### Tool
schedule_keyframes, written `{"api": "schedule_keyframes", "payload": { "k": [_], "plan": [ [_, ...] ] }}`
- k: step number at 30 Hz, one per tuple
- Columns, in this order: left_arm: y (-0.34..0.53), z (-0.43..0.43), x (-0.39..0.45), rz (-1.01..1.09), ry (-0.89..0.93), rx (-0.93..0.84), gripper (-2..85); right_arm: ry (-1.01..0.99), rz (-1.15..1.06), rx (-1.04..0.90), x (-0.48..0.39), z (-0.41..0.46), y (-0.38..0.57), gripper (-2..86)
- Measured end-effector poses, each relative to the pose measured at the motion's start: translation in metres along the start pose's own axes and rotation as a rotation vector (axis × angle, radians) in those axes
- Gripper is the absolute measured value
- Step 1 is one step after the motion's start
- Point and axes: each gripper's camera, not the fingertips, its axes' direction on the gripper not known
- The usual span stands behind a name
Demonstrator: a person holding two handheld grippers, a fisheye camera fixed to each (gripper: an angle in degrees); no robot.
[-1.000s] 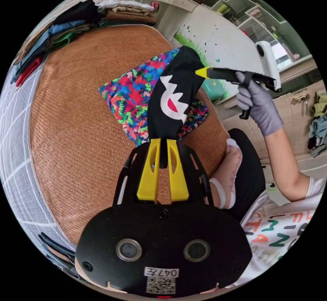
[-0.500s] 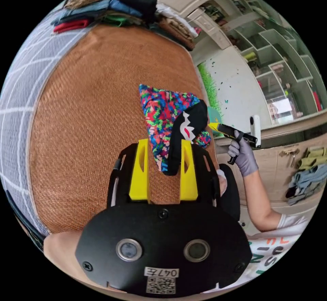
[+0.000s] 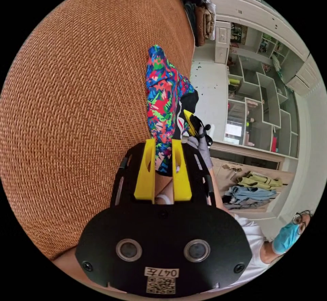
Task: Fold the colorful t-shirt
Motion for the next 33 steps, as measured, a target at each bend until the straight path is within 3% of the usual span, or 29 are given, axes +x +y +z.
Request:
{"api": "schedule_keyframes", "payload": {
  "k": [9,16,21,26,29,33],
  "plan": [
    [0.104,-0.084,0.059,0.304,-0.233,0.084,2.2,0.147,-0.257,0.046,-0.166,-0.052,-0.022,-0.2],
    [0.301,-0.256,0.109,0.47,-0.279,0.327,2.5,0.057,-0.59,-0.053,-0.384,-0.051,-0.037,-0.1],
    [0.496,-0.411,0.11,0.427,-0.403,0.57,2.7,-0.136,-0.843,-0.214,-0.561,0.032,-0.028,-0.2],
    [0.742,-0.55,0.124,0.292,-0.636,0.937,3.0,-0.444,-1.042,-0.392,-0.769,0.147,0.006,-0.2],
    [0.834,-0.596,0.108,0.141,-0.714,1.078,3.3,-0.484,-1.098,-0.495,-0.862,0.218,0.032,0.5],
    [0.875,-0.627,0.023,-0.082,-0.631,1.057,5.3,-0.348,-1.033,-0.596,-0.897,0.305,0.048,5.0]
  ]
}}
